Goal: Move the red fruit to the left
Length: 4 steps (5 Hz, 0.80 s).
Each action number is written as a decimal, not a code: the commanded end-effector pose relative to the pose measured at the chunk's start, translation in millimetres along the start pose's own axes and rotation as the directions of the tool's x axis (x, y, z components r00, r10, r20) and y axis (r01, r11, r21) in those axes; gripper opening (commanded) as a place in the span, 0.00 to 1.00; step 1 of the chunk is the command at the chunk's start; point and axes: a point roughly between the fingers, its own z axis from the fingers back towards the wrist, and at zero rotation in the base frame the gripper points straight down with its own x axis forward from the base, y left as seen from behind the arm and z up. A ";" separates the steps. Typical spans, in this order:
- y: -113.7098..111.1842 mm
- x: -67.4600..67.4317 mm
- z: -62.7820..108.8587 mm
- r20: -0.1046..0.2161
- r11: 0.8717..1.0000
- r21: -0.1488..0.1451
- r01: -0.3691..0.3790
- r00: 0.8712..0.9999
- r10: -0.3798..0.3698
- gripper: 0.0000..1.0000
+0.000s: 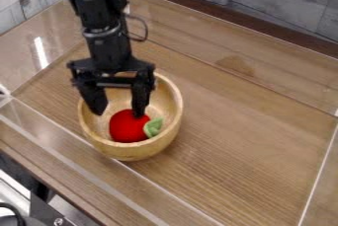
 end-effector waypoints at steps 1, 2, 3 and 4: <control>3.7 0.4 -16.1 0.010 0.997 0.024 0.073 0.997 -0.073 1.00; 10.2 3.3 -25.8 0.008 0.998 0.033 0.045 0.999 -0.046 0.00; 16.5 6.0 -26.3 0.011 0.999 0.030 0.022 1.000 -0.022 0.00; 25.6 12.8 -24.4 0.013 1.000 0.028 0.014 1.000 -0.014 0.00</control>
